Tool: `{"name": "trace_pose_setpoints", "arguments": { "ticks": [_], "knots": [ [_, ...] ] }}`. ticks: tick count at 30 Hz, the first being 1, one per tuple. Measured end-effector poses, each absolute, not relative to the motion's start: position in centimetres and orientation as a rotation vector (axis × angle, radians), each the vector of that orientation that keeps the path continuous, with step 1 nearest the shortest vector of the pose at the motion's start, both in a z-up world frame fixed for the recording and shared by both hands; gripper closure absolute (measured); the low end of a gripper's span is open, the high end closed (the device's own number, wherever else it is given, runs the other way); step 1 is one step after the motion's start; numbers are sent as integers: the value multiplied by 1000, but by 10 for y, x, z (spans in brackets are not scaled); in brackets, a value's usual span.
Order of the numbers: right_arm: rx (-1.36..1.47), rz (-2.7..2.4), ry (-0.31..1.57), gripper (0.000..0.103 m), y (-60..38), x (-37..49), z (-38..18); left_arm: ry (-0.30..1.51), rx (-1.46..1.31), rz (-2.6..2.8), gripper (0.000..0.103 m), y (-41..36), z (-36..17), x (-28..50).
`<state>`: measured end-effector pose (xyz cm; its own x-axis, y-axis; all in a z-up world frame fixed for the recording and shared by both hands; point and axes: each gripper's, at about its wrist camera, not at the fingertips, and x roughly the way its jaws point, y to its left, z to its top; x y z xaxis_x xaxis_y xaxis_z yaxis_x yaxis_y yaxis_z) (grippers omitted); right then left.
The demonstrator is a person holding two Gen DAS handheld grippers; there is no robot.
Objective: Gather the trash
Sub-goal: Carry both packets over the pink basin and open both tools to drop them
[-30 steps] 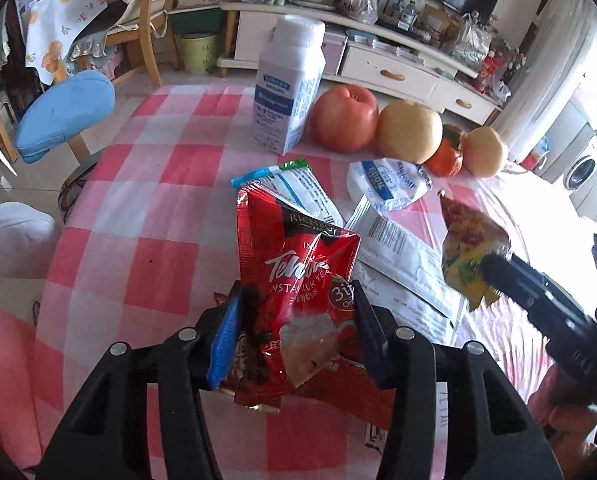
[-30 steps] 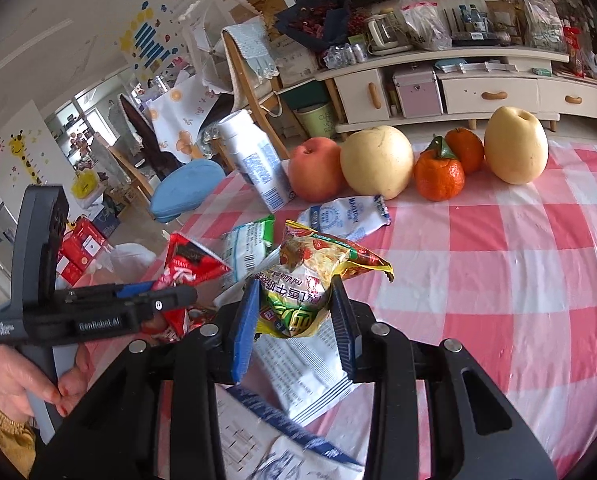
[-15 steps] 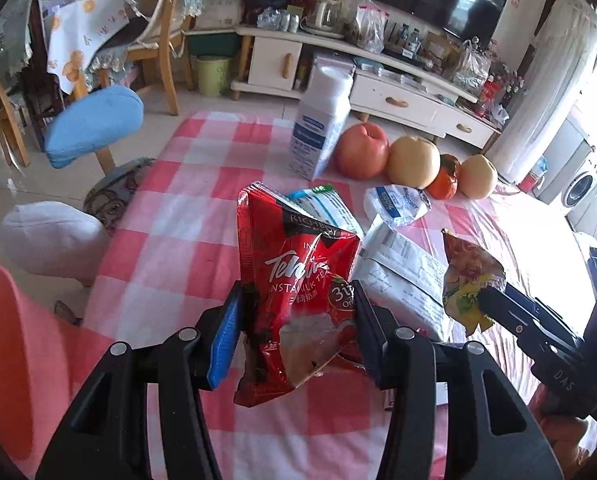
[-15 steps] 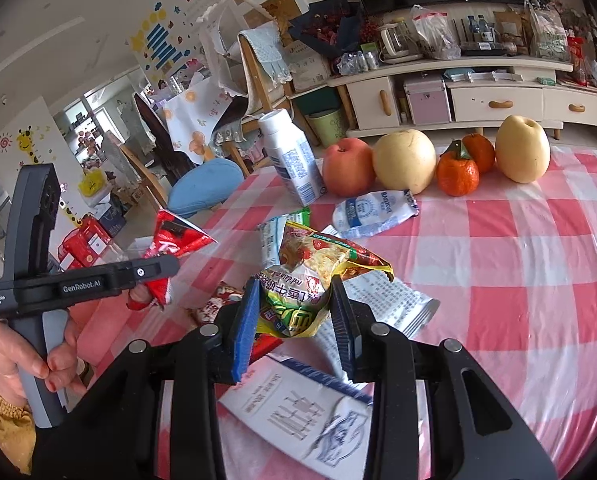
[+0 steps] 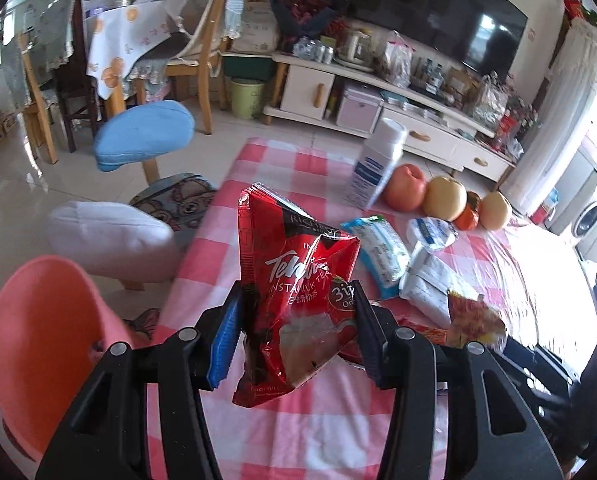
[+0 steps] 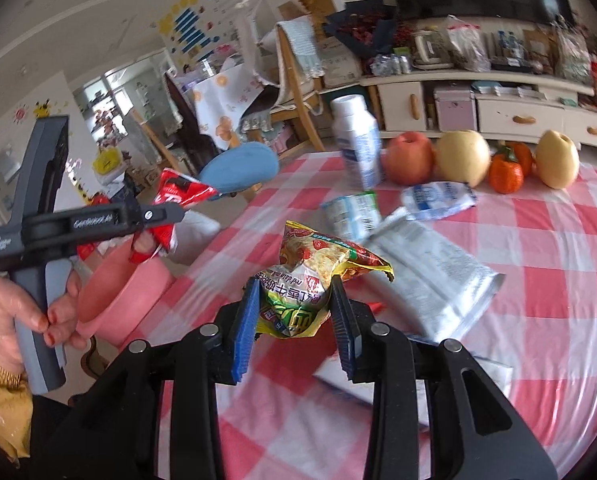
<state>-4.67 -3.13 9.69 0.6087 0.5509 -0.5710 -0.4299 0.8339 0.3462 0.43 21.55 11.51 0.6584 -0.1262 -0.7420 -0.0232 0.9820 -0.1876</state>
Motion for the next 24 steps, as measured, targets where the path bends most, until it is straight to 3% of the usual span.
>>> {"name": "trace_pose_setpoints", "arguments": {
  "ticks": [24],
  "knots": [
    [12,892,711,66,195,-77,127,756,-492,282,50,417,102,-52]
  ]
}}
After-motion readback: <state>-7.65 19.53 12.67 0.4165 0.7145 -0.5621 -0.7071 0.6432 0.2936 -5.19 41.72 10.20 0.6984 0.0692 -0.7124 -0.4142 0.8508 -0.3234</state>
